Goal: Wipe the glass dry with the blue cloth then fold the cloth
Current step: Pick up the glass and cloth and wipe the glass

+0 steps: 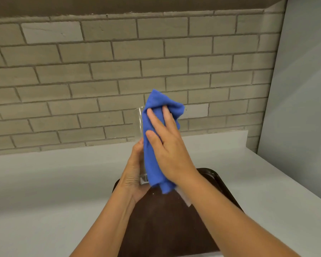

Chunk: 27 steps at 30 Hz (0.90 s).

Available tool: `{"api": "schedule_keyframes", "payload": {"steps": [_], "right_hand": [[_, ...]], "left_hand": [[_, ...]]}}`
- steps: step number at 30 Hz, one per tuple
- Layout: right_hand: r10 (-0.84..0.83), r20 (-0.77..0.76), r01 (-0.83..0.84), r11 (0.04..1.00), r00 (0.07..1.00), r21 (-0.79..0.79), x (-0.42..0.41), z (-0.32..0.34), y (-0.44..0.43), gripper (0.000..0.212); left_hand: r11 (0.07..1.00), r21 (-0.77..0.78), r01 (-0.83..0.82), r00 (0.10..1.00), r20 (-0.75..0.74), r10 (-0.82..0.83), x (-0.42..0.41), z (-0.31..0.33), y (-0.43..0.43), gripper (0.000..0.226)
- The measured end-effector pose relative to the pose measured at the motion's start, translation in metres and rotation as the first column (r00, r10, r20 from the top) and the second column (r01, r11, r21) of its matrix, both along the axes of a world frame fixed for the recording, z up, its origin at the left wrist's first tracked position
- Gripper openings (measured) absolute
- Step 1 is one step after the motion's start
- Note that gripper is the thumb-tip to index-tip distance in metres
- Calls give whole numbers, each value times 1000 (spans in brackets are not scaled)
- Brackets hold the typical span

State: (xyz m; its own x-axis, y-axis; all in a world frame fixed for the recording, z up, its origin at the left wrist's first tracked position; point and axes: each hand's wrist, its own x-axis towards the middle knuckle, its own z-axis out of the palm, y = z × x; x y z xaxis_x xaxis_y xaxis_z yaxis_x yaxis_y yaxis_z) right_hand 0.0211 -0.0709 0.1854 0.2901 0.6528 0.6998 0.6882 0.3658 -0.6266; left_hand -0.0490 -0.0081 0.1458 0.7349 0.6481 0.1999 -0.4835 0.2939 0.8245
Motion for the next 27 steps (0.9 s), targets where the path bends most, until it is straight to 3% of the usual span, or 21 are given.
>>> {"api": "schedule_keyframes", "payload": {"steps": [3,5,7,9,12,16,18,21,24,27], "right_hand": [[102,-276,-119,992,956,-45,17,12,13,46],[158,-493,-213,975,856,-57,20,2,15,43],[178,-647,-286,956,741,-65,17,-21,12,38],[159,-750,-319,945,643,-73,12,-41,6,33],[144,-860,-355,934,489,-46,9,-53,1,37],[156,-919,-314,949,362,38,11,-47,0,39],[144,-920,-277,960,365,40,12,-45,-1,38],[97,-885,-196,981,455,7,8,-41,-4,38],[94,-747,-142,990,658,0,1,-41,-7,40],[119,-619,-156,988,776,-5,-10,-44,-13,43]], "left_hand": [[998,-19,-55,998,-18,55,2,7,-1,61],[994,-6,-112,994,-6,112,3,7,3,76],[991,11,-131,989,67,130,3,8,10,71],[988,27,-153,984,93,150,2,12,16,57],[975,116,-189,982,51,184,9,12,20,75],[931,242,-274,949,-90,303,15,18,17,54],[801,463,-379,846,-178,503,18,23,14,64],[581,611,-538,696,-67,715,18,26,3,50],[558,614,-558,674,-57,737,15,20,-9,43],[590,602,-537,667,-125,734,12,21,-14,70]]}}
